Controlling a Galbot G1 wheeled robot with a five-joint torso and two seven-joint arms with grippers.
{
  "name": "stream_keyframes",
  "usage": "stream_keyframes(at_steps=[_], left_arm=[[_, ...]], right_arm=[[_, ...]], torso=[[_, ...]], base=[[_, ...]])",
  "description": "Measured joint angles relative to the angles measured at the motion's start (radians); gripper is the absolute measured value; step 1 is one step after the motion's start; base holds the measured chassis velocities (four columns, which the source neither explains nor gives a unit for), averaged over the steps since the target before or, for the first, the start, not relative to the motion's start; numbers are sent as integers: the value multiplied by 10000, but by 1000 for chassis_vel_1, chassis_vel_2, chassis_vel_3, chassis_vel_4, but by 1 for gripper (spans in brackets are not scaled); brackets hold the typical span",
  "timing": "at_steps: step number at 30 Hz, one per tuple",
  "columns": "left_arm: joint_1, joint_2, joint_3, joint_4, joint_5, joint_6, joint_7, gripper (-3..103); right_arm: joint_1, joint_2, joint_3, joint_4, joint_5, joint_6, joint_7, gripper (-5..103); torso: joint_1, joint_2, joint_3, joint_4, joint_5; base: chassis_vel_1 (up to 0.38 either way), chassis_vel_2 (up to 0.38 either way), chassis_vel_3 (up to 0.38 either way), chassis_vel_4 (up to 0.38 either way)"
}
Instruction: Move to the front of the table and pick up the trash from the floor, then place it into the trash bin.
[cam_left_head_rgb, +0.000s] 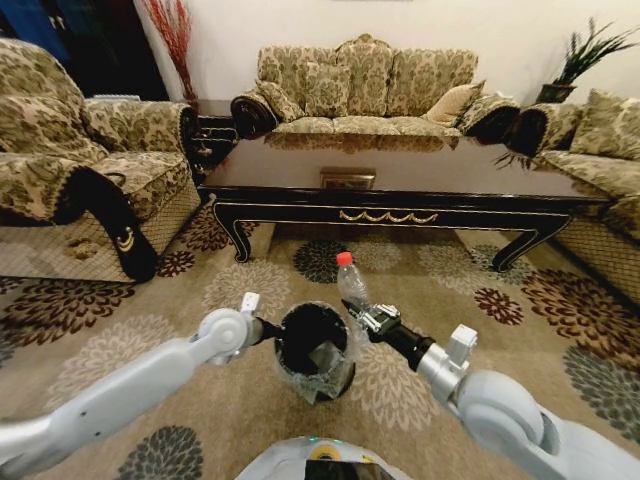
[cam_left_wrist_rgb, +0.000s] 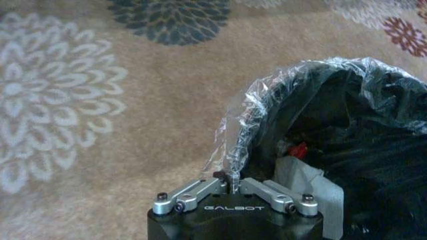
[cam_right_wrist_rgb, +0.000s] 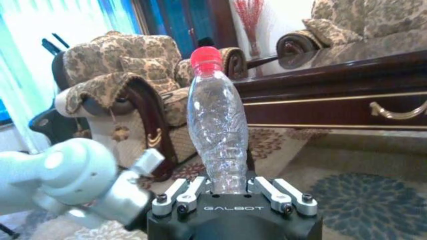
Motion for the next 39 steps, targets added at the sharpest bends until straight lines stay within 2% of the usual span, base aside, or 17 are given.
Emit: stream_keyframes(at_steps=[2, 5, 10, 23, 25, 27, 31, 33, 35, 37, 38, 39], left_arm=[[-540, -372, 567, 127, -218, 1, -281, 0], [-811, -618, 861, 141, -361, 0, -419, 0], [-966, -721, 1114, -22, -481, 1, -550, 0], [-392, -559, 799, -239, -423, 4, -697, 0], [-230, -486, 667, -289, -289, 4, -698, 0], [-191, -482, 624, -296, -253, 4, -701, 0], [-71, -478, 501, -346, -222, 3, -704, 0], [-44, -462, 475, -366, -222, 4, -703, 0], [18, -440, 417, -381, -200, 3, -704, 0], [48, -441, 382, -381, -183, 4, -705, 0], [77, -445, 340, -381, -173, 4, -705, 0], [99, -448, 312, -381, -169, 3, -705, 0]], right_arm=[[10, 122, -115, -13, 32, 10, -13, 24], [-33, 182, -143, -81, 26, 10, -33, 24], [-113, 361, -163, -274, -23, -17, -32, 24], [-228, 391, -189, -328, -135, -186, -128, 24], [-274, 388, -169, -221, -80, -245, -139, 38], [-276, 393, -169, -215, -80, -255, -148, 38], [-319, 384, -171, -253, -149, -227, -238, 60], [-334, 372, -164, -251, -159, -223, -243, 60], [-346, 371, -157, -228, -164, -219, -250, 71], [-350, 372, -156, -220, -165, -219, -254, 71], [-366, 377, -155, -216, -166, -219, -273, 82], [-380, 380, -154, -214, -167, -219, -281, 87]], torso=[[0, 0, 0, -3, 1], [0, 0, 0, -5, 0], [0, 0, 0, -2, 1], [0, 0, -1, -1, -2], [0, 0, -2, -1, -2], [0, 0, -2, -1, -3], [0, 0, -1, -2, -2], [0, 0, -2, -2, -3], [0, 0, -1, -2, -2], [0, 0, -1, -2, -2], [0, 0, -1, -1, -3], [0, 0, -1, -1, -3]], base=[[0, 0, 0, 0], [0, 0, 0, 0], [0, 0, 0, 0], [0, 0, 0, 0], [0, 0, 0, 0], [0, 0, 0, 0], [0, 0, 0, 0], [0, 0, 0, 0], [0, 0, 0, 0], [0, 0, 0, 0], [0, 0, 0, 0], [0, 0, 0, 0]])
